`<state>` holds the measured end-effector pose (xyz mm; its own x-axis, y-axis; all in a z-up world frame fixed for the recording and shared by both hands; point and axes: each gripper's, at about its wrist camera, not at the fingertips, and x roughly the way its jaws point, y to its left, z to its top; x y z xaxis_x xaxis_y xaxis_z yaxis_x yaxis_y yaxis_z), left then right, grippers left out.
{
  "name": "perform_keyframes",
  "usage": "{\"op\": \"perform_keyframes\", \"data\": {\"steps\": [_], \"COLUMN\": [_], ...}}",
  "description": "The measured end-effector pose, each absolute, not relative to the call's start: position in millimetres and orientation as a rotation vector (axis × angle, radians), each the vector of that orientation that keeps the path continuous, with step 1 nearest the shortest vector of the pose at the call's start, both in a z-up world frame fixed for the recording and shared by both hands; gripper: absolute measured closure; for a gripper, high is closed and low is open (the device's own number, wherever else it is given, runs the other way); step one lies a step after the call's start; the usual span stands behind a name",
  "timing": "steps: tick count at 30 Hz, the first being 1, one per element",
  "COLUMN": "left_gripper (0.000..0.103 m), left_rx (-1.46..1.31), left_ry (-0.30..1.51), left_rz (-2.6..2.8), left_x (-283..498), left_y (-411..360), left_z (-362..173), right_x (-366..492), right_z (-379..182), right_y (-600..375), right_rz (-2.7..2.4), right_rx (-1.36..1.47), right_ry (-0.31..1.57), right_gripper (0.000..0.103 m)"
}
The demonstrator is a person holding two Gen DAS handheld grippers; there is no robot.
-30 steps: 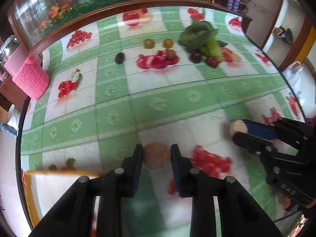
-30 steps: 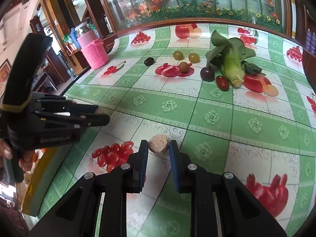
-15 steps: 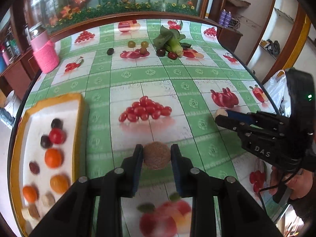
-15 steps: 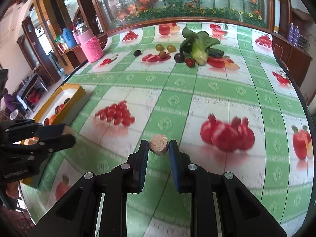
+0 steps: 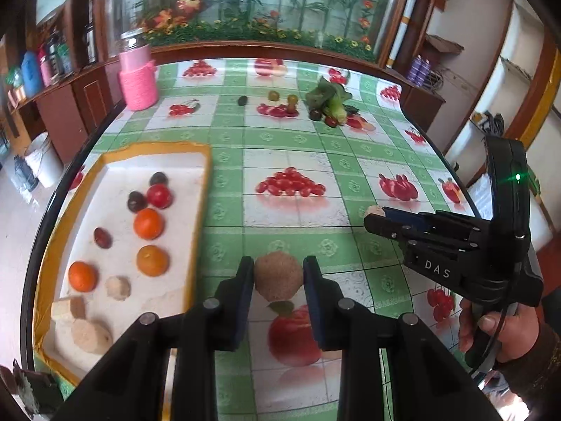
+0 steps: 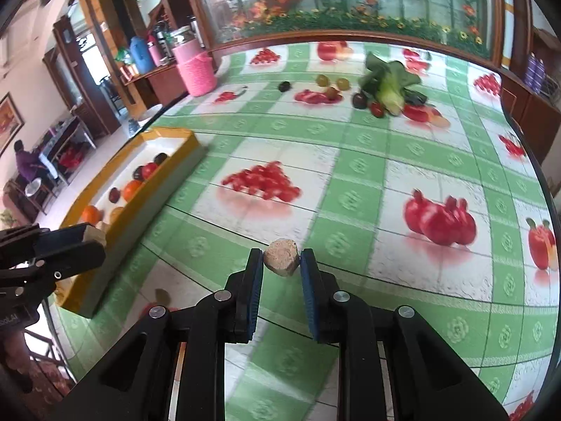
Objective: Organize fruits
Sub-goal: 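Carry both beige pieces into the tray and open both grippers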
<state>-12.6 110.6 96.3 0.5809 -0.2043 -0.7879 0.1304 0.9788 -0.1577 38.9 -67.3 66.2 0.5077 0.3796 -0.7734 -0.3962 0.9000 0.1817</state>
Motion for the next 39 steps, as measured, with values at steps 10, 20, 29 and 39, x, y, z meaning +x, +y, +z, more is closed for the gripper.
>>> {"op": "perform_keyframes", "data": {"steps": [10, 20, 29, 39], "left_gripper": [0.072, 0.072, 0.072, 0.072], "left_rx": [-0.159, -0.18, -0.222, -0.216], "left_ry": [0.884, 0.884, 0.93, 1.0], "left_rz": [-0.021, 0.141, 0.143, 0.108], "left_x": [-29.2, -15.7, 29.1, 79.8], "left_y": [204.3, 277.5, 292.5, 286.7], "left_z": [112.6, 105.6, 83.1, 53.6], "right_x": [48.8, 77.4, 117.2, 141.6], "right_z": [92.2, 114.3, 101.0, 60.6], "right_y": [7.7, 72.3, 108.4, 130.2], "right_rz": [0.61, 0.679, 0.68, 0.665], "right_rx": [-0.049, -0.09, -0.121, -0.189], "right_ry": [0.895, 0.87, 0.918, 0.993], "right_gripper": [0.082, 0.082, 0.082, 0.082]}}
